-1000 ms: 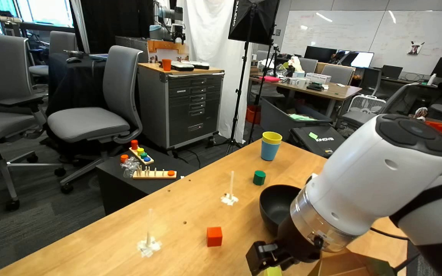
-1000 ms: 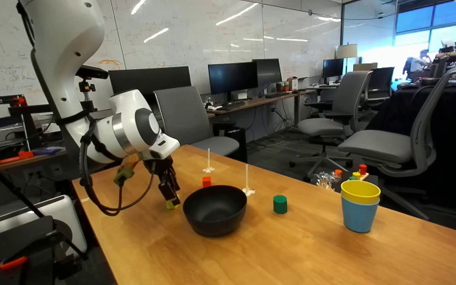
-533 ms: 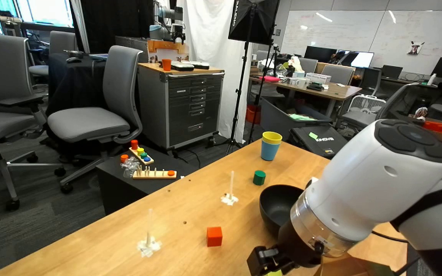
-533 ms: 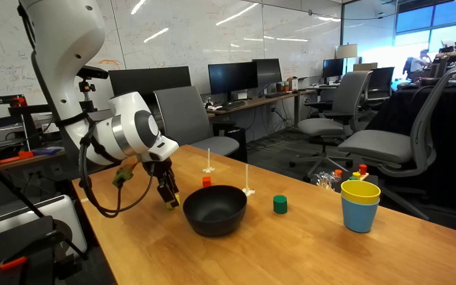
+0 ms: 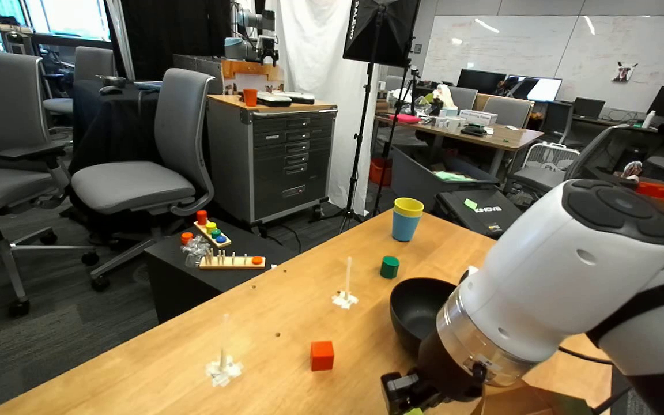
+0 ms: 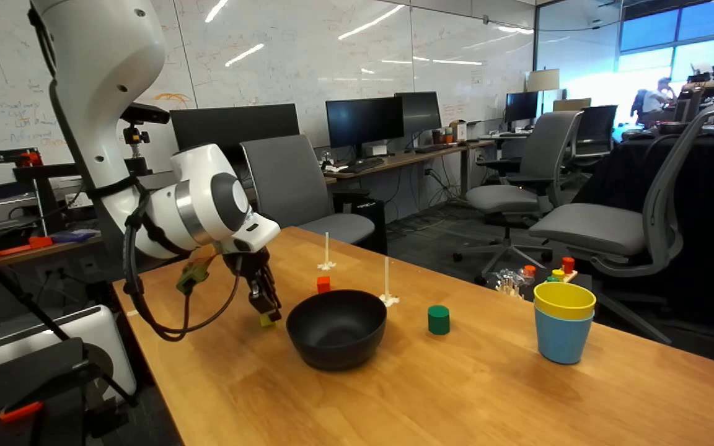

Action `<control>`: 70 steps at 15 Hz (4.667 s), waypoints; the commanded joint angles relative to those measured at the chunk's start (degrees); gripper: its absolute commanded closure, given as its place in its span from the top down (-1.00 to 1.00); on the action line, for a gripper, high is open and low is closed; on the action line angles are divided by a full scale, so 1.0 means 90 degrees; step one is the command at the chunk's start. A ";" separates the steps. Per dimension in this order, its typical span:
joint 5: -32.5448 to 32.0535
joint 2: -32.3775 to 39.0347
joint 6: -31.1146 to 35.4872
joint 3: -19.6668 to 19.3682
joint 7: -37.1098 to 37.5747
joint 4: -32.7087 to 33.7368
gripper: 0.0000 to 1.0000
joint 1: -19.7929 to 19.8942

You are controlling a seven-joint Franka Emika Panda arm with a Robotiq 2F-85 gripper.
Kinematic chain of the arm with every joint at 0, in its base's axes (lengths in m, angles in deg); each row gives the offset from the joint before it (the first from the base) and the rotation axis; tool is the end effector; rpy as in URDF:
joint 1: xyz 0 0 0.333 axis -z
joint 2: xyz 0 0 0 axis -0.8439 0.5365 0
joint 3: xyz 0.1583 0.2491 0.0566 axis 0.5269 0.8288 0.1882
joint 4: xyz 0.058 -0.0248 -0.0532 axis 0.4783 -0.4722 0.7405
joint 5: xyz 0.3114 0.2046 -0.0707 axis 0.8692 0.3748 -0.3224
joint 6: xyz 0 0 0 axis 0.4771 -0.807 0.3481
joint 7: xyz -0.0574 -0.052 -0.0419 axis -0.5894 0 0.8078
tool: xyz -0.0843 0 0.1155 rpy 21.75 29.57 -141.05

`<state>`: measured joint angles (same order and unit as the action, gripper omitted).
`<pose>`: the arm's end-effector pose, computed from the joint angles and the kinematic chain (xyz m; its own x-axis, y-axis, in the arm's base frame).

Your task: Put the blocks into the bowl

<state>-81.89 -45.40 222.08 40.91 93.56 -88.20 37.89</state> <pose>0.4646 0.1629 0.0706 0.8782 -0.4202 0.2284 -0.4007 -0.9072 -0.1283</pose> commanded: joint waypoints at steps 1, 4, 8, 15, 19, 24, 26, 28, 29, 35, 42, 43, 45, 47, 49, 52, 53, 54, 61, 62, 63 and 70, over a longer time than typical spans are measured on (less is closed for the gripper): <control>0.0090 -0.0154 -0.0103 0.0025 0.0068 -0.0017 -0.83 0.0050; 0.0098 -0.0347 -0.0191 0.0087 0.0011 -0.0057 -0.83 0.0177; 0.0299 -0.0803 -0.0555 0.0505 -0.0149 -0.0173 -0.83 0.0636; 0.0080 -0.1748 -0.1509 0.0314 -0.0163 0.0131 -0.83 0.0563; -0.0371 -0.1900 -0.2191 -0.0008 -0.0077 0.0521 -0.83 0.0517; -0.0609 -0.1631 -0.2794 -0.0233 -0.0041 0.0623 -0.83 0.0571; -0.0610 -0.1511 -0.2947 -0.0272 -0.0056 0.0575 -0.83 0.0580; -0.0443 -0.1368 -0.2863 -0.0238 -0.0094 0.0536 -0.83 0.0660; -0.0457 -0.1267 -0.2624 -0.0239 -0.0024 0.0532 -0.83 0.0709; -0.0628 -0.0762 -0.1650 -0.0365 0.0441 0.0518 -0.82 0.0756; -0.0540 -0.0444 -0.1480 -0.0397 0.0472 0.0504 -0.80 0.0752; -0.0545 -0.0423 -0.1467 -0.0410 0.0477 0.0508 -0.78 0.0745; -0.0536 -0.0393 -0.1459 -0.0421 0.0471 0.0512 -0.68 0.0746; -0.0506 -0.0383 -0.1464 -0.0413 0.0453 0.0510 0.14 0.0763; -0.0506 -0.0373 -0.1468 -0.0418 0.0453 0.0515 0.28 0.0763; -0.0502 -0.0377 -0.1467 -0.0412 0.0443 0.0512 0.79 0.0766; -0.0480 -0.0383 -0.1474 -0.0398 0.0427 0.0509 0.92 0.0781; -0.0474 -0.0388 -0.1476 -0.0397 0.0426 0.0511 1.00 0.0785; 0.0691 -0.0655 -0.1761 0.0542 -0.0449 0.0273 1.00 0.1445; 0.0865 -0.0698 -0.1789 0.0728 -0.0595 0.0258 1.00 0.1556; 0.1048 -0.0768 -0.1822 0.0938 -0.0758 0.0239 1.00 0.1669; 0.1867 -0.1366 -0.2052 0.2097 -0.1633 0.0137 1.00 0.2288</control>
<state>-68.72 -53.21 205.91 55.49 83.36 -84.71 55.38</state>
